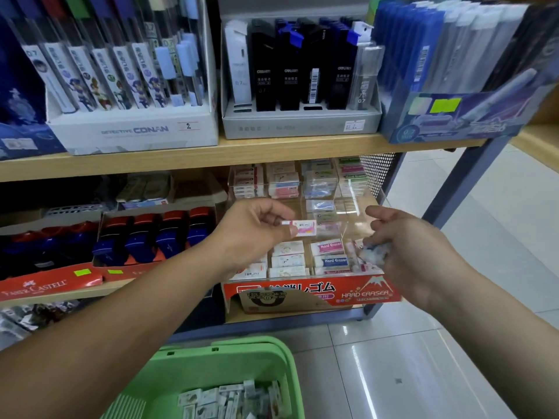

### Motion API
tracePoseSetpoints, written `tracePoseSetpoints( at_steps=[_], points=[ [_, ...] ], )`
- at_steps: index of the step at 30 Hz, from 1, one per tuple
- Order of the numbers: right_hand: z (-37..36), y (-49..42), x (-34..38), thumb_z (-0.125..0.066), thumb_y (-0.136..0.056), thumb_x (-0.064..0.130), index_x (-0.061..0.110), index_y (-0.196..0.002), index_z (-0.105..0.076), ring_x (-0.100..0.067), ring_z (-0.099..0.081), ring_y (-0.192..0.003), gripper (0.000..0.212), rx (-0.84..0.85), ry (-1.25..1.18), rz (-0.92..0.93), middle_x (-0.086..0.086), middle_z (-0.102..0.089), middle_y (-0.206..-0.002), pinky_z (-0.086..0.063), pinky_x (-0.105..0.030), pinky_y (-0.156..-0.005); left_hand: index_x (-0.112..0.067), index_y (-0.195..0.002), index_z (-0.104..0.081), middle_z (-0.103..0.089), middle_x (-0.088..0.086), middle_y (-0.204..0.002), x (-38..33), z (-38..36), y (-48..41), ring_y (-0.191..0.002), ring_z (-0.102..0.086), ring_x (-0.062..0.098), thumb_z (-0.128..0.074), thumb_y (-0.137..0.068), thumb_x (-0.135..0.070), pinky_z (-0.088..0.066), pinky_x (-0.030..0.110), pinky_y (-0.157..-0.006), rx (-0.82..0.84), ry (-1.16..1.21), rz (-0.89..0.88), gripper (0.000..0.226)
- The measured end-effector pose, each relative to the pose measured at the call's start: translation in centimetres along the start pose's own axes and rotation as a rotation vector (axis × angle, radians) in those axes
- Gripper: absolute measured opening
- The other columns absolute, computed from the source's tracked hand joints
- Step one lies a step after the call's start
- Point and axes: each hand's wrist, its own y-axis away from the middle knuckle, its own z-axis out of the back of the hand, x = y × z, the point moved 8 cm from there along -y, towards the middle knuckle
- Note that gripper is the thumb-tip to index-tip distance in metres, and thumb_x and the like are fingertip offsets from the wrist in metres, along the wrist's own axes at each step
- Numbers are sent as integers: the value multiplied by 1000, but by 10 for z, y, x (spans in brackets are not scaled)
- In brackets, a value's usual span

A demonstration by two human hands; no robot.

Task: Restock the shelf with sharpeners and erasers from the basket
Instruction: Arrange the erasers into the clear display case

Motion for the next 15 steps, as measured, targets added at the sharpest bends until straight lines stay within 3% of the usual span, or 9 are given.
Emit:
tracePoseSetpoints(
  at_steps=[3, 6, 9, 13, 15],
  points=[
    [25, 1, 14, -65, -95, -6, 29, -129, -64, -28, -78, -73, 49, -127, 107, 166, 0, -69, -114, -62, -40, -58, -15, -105, -74, -71, 14, -98, -12, -13, -3, -71, -69, 15, -78, -89, -7, -57, 19, -62, 1, -16, -33, 18],
    [47, 3, 24, -67, -95, -6, 27, -125, -67, -18, -70, -70, 45, -251, 107, 279, 14, -64, -102, -57, -27, -47, -16, -106, -73, -71, 10, -95, -21, -29, -8, -74, -75, 21, -73, -92, -4, -63, 25, -66, 3, -62, -46, 18],
    [57, 0, 24, -66, -96, -7, 27, -120, -69, -16, -75, -69, 41, -269, 37, 304, 14, -65, -97, -56, -25, -46, -20, -102, -74, -72, 8, -95, -26, -50, -18, -78, -75, 23, -76, -91, -6, -65, 33, -72, 31, -124, -69, 18],
    [63, -1, 26, -69, -91, -10, 28, -105, -69, 0, -75, -72, 41, -248, 36, 365, 23, -71, -78, -58, -28, -50, -17, -96, -75, -72, 1, -88, -40, -89, -33, -76, -68, 9, -79, -87, -7, -59, 20, -67, 112, -254, -156, 13],
    [68, 0, 25, -68, -91, -12, 26, -104, -69, 5, -72, -71, 40, -243, 27, 376, 23, -70, -78, -57, -25, -48, -17, -94, -77, -72, -5, -88, -47, -106, -40, -80, -67, 7, -78, -88, -9, -60, 23, -71, 106, -388, -221, 10]
  ],
)
